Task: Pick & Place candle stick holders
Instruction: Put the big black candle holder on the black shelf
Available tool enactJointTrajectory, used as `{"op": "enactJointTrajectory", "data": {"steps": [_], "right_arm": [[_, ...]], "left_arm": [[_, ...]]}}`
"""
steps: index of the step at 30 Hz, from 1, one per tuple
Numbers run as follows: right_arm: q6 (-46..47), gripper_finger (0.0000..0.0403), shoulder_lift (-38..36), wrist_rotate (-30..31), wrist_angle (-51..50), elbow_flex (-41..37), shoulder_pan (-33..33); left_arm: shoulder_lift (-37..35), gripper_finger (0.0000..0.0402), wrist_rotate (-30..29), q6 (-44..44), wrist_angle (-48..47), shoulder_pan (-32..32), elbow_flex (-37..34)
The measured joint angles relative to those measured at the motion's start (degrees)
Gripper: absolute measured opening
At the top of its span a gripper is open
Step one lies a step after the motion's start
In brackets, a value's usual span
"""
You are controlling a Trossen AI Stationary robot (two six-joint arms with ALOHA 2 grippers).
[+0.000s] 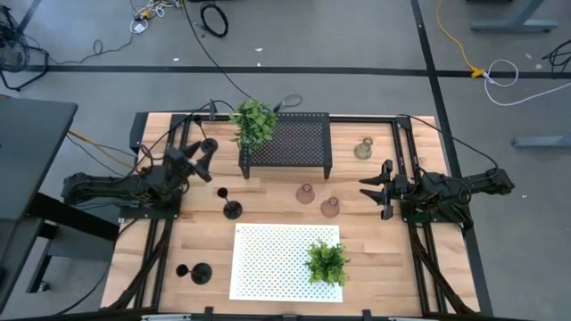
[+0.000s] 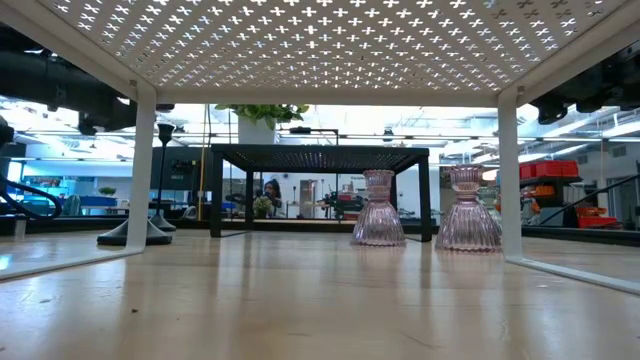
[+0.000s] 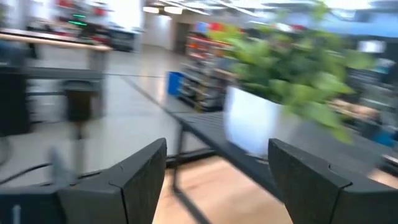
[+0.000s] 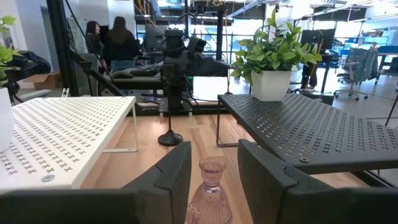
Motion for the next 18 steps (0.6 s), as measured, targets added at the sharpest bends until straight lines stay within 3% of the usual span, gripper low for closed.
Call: {"op": "enactJointTrajectory", "data": {"steps": [9,18], "right_arm": [[0.0,0.0132,0.0,0.0,0.0,0.0,0.0],[0.0,0.0132,0.0,0.0,0.0,0.0,0.0]], "left_arm": [[0.0,0.0282,-4.6,-3.2,0.1,0.0,0.0],[0.0,0.0282,-10.8,0.5,-0.3,0.0,0.0]]}}
